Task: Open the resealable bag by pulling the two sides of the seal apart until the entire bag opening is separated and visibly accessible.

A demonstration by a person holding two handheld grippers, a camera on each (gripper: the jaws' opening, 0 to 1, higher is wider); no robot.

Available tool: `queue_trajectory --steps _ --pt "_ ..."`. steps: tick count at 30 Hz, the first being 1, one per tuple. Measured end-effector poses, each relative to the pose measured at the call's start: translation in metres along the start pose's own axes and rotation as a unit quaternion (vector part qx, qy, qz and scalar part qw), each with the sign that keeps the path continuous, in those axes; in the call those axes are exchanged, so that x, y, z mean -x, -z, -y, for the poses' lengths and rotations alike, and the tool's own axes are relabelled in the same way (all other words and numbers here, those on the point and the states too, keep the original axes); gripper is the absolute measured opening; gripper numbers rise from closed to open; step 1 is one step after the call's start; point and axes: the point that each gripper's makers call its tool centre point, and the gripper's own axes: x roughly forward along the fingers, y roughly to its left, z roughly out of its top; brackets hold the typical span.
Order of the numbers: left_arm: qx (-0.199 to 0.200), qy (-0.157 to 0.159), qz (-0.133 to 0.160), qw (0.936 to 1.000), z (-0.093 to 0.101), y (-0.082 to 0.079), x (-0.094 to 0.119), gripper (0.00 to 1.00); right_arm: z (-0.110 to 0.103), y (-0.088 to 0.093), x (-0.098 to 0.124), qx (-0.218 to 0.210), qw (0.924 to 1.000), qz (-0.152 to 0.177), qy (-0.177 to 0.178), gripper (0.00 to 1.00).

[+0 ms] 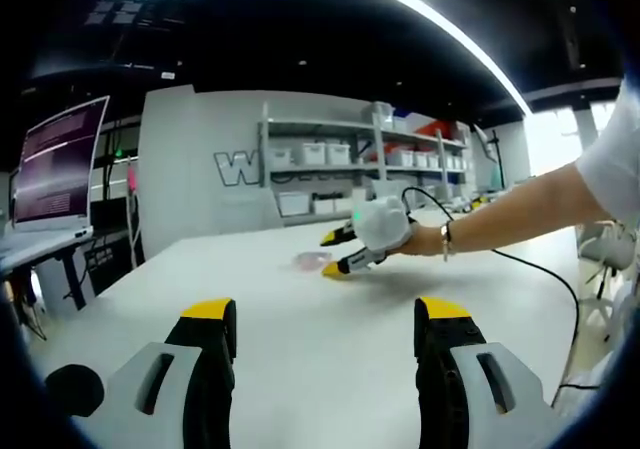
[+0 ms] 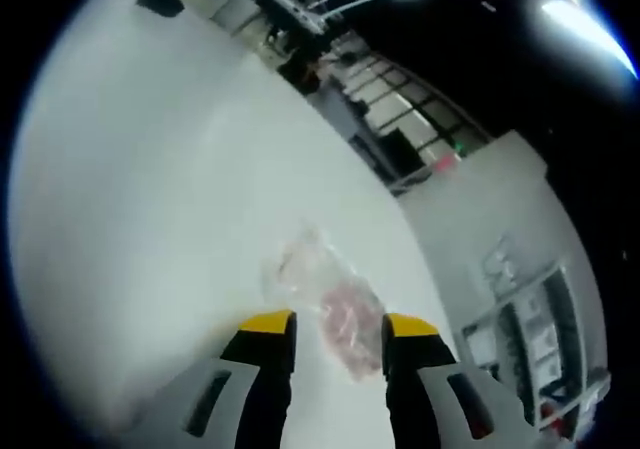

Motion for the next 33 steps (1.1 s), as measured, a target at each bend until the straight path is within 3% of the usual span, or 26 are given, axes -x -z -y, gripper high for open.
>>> queue_trajectory --steps 21,33 --pt "0.000 -0.006 0.004 1.0000 -0.007 -0.002 0.004 0.71 -0.005 -0.011 -0.009 0.054 0.9985 0.002 0.006 0.29" --pt "0.003 -0.009 0.004 0.9999 -0.010 -0.001 0.004 0.71 -0.007 -0.014 -0.015 0.068 0.9976 0.006 -0.009 0.23"
